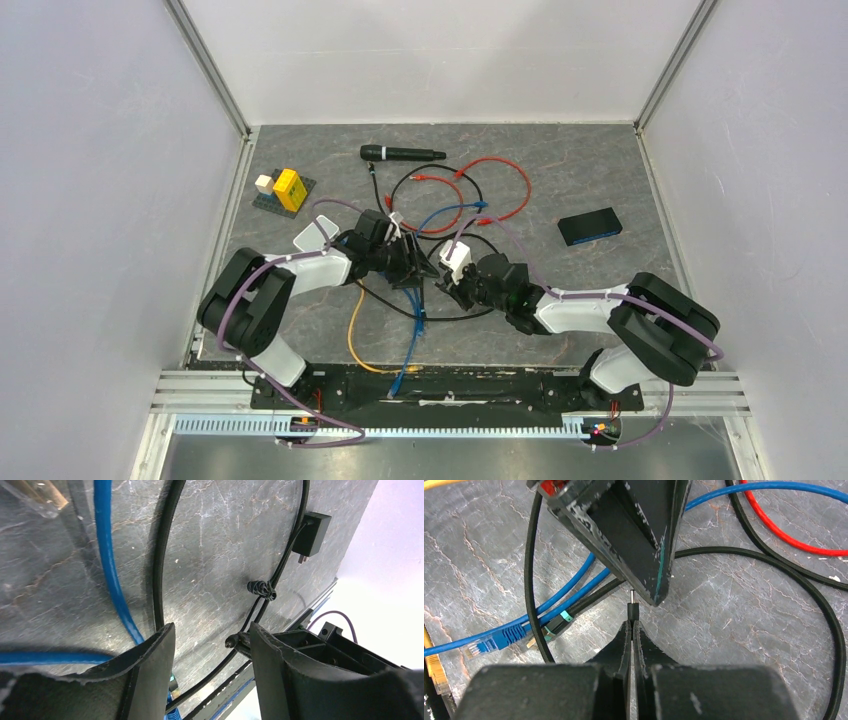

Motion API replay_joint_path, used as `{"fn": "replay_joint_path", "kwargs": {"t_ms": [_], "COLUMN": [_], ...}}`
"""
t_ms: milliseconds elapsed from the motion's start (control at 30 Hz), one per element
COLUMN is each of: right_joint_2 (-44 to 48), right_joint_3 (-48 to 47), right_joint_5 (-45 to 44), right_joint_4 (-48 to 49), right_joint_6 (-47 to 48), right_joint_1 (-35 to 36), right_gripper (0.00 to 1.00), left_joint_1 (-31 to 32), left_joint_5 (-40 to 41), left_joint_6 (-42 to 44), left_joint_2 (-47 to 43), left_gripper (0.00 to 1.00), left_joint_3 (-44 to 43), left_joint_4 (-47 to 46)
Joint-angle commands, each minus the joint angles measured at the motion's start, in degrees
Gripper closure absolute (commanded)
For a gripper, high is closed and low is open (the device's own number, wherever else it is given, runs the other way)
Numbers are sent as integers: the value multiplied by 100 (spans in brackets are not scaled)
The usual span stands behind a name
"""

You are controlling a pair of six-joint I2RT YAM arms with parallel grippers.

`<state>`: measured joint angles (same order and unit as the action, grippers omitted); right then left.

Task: Insert the plug into the switch port
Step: Pick up the connector from the center of the board.

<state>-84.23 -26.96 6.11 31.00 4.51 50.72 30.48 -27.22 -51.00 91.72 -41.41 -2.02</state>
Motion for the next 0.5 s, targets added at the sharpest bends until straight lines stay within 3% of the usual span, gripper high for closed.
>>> {"fn": "replay_joint_path", "kwargs": {"t_ms": [0,467], "right_joint_2": [116,55], "right_joint_3": [-23,-92], "right_joint_5": [90,-131], "right_joint_4": [380,457], "right_joint_6": [-72,-185], "right_joint_1": [-28,-19], "right_gripper": [100,100], "left_joint_1": [114,135], "left_joint_5": [-158,-562], "left_joint_6": [-408,-1321], "left_joint_2": [96,182], "left_gripper": [39,68], "left_joint_3": [-165,347], "left_joint_4": [-498,-1352]}}
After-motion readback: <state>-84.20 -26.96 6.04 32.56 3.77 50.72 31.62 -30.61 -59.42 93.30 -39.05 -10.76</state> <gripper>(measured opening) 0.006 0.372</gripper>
